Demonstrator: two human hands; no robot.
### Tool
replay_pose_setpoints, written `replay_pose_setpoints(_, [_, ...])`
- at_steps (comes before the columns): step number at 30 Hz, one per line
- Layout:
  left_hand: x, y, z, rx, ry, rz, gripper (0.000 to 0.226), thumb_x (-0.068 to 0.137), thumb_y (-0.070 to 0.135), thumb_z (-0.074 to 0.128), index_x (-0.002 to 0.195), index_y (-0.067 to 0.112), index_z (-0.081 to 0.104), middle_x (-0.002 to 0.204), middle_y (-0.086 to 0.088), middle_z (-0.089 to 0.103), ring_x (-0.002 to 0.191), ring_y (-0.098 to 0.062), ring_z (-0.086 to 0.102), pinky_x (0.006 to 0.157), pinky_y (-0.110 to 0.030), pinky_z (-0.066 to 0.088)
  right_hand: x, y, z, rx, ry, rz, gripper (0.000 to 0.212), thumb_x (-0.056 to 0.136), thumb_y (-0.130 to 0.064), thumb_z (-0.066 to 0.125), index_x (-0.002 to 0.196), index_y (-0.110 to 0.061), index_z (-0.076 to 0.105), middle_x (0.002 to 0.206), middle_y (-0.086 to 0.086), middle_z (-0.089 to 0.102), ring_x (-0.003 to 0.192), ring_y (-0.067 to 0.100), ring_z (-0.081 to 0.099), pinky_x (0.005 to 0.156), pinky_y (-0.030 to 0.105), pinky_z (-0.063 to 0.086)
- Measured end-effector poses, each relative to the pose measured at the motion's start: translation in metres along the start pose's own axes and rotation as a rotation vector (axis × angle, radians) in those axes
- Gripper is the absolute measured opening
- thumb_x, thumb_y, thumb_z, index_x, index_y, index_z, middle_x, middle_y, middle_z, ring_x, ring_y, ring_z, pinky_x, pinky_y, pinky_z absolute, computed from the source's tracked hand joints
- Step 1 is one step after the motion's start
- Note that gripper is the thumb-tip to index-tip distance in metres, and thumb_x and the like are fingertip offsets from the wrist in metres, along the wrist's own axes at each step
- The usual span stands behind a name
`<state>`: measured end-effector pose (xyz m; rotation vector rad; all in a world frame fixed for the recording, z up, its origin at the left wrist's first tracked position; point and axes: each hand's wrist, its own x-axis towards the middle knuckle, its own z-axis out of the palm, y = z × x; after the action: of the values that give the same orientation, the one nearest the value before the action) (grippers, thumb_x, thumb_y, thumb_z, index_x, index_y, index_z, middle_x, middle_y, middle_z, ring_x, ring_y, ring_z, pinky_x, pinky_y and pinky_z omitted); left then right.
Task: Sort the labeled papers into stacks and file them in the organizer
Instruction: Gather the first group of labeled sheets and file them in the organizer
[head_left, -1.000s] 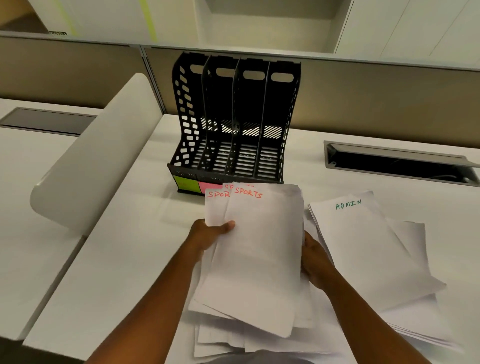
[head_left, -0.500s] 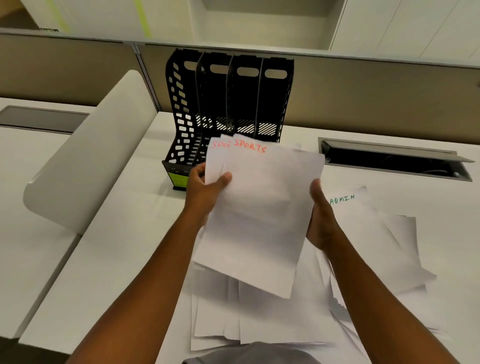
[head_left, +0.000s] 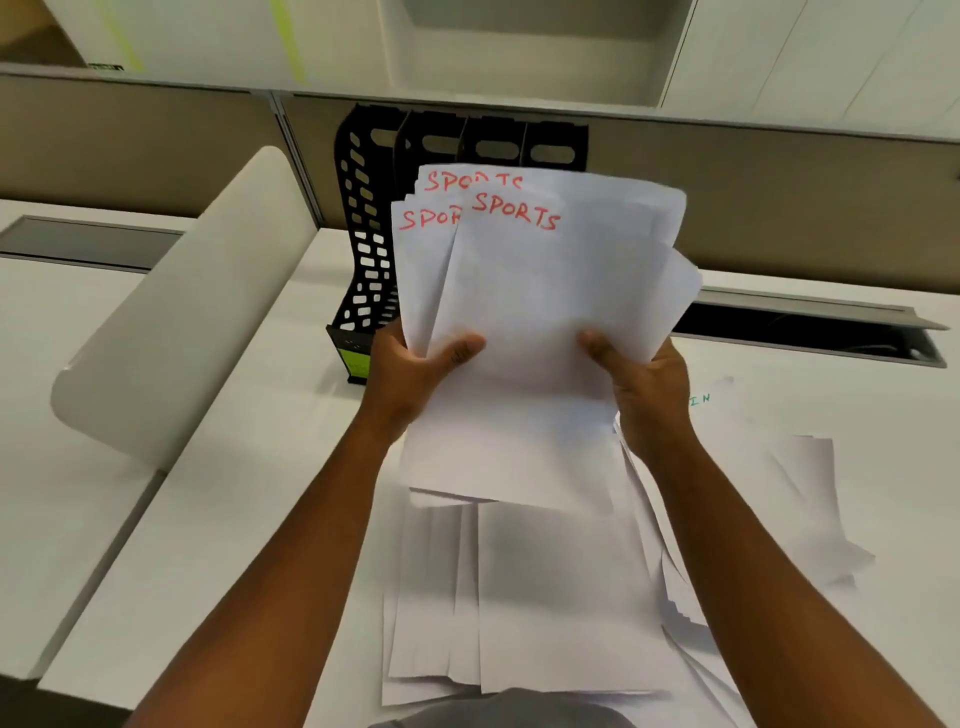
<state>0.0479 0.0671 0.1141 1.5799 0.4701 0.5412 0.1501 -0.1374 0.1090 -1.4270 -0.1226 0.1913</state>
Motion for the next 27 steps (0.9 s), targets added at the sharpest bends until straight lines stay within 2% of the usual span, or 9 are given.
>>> replay_pose_setpoints(2, [-0.006,-0.011,0.005,0.007,-0.006,-0.029,0.065,0.062,0.035,0.089,0.119,0.024,0.061,0.113,0.004,0.070,0.104,-0.009,0.068,0.092,-0.033,0.056,-0.008,0.009,0.002,-0.023,-0.004,0.032,0.048,0.074,-0.016,0.081,0.118,-0.011,0.063,0.105,0.003,0.072,0.095,0.018,0.069,0.081,0.029,0.057])
replay_pose_setpoints(6, [-0.010,-0.020,0.004,0.019,0.008,-0.086,0.043,0.067,0.031,0.086,0.102,0.037,0.061,0.104,0.015,0.070,0.097,-0.001,0.068,0.084,-0.024,0.056,-0.011,0.018,-0.007,-0.140,-0.066,0.083,0.043,0.075,-0.020,0.080,0.115,-0.013,0.065,0.102,0.002,0.073,0.092,0.017,0.070,0.067,0.018,0.054])
replay_pose_setpoints(11, [-0.008,-0.027,-0.011,0.060,-0.171,-0.179,0.044,0.072,0.030,0.084,0.111,0.023,0.067,0.102,0.009,0.075,0.095,-0.006,0.071,0.077,-0.021,0.057,-0.007,0.021,-0.012,-0.209,-0.123,0.134,0.038,0.072,-0.028,0.083,0.104,-0.015,0.069,0.091,-0.002,0.074,0.077,0.011,0.071,0.057,0.017,0.052])
replay_pose_setpoints(13, [-0.010,-0.034,-0.011,0.053,-0.172,-0.240,0.049,0.075,0.035,0.081,0.118,0.022,0.065,0.105,0.009,0.074,0.097,-0.007,0.070,0.076,-0.021,0.057,-0.006,0.025,-0.010,-0.232,-0.171,0.182,0.042,0.069,-0.034,0.084,0.105,-0.018,0.068,0.093,-0.003,0.074,0.081,0.011,0.070,0.060,0.019,0.054])
replay_pose_setpoints(16, [-0.014,-0.046,-0.017,-0.010,-0.072,-0.354,0.049,0.075,0.043,0.079,0.117,0.022,0.067,0.107,0.004,0.074,0.098,-0.015,0.071,0.082,-0.032,0.057,-0.003,0.038,-0.011,-0.206,-0.264,0.291,0.057,0.065,-0.042,0.086,0.113,-0.021,0.065,0.106,0.000,0.073,0.096,0.019,0.070,0.079,0.034,0.057])
replay_pose_setpoints(20, [-0.020,-0.053,-0.029,-0.141,-0.033,-0.468,0.037,0.080,0.037,0.075,0.112,0.021,0.068,0.106,-0.001,0.075,0.097,-0.021,0.072,0.081,-0.037,0.057,-0.007,0.056,-0.016,-0.220,-0.315,0.335,0.049,0.085,-0.027,0.071,0.129,-0.021,0.050,0.114,0.001,0.070,0.099,0.022,0.069,0.082,0.036,0.055])
replay_pose_setpoints(24, [-0.026,-0.055,-0.025,-0.097,-0.149,-0.508,0.041,0.081,0.038,0.073,0.119,0.026,0.063,0.110,0.007,0.073,0.104,-0.014,0.066,0.083,-0.028,0.051,-0.020,0.059,0.000,-0.482,-0.352,0.173,0.055,0.097,-0.019,0.049,0.147,-0.025,0.027,0.130,-0.009,0.050,0.114,0.016,0.054,0.097,0.033,0.045])
replay_pose_setpoints(26, [-0.027,-0.058,-0.022,-0.078,-0.197,-0.526,0.046,0.082,0.040,0.071,0.125,0.028,0.061,0.115,0.009,0.071,0.108,-0.011,0.063,0.089,-0.029,0.047,-0.022,0.060,0.005,-0.565,-0.377,0.115,0.049,0.099,-0.019,0.047,0.146,-0.022,0.034,0.128,-0.006,0.052,0.112,0.014,0.053,0.096,0.029,0.044])
replay_pose_setpoints(27, [-0.026,-0.061,-0.023,-0.087,-0.194,-0.542,0.048,0.082,0.041,0.071,0.126,0.026,0.061,0.116,0.007,0.071,0.109,-0.013,0.063,0.089,-0.030,0.048,-0.021,0.058,0.006,-0.551,-0.358,0.133,0.042,0.099,-0.021,0.048,0.141,-0.020,0.043,0.124,-0.004,0.057,0.107,0.015,0.056,0.090,0.027,0.047])
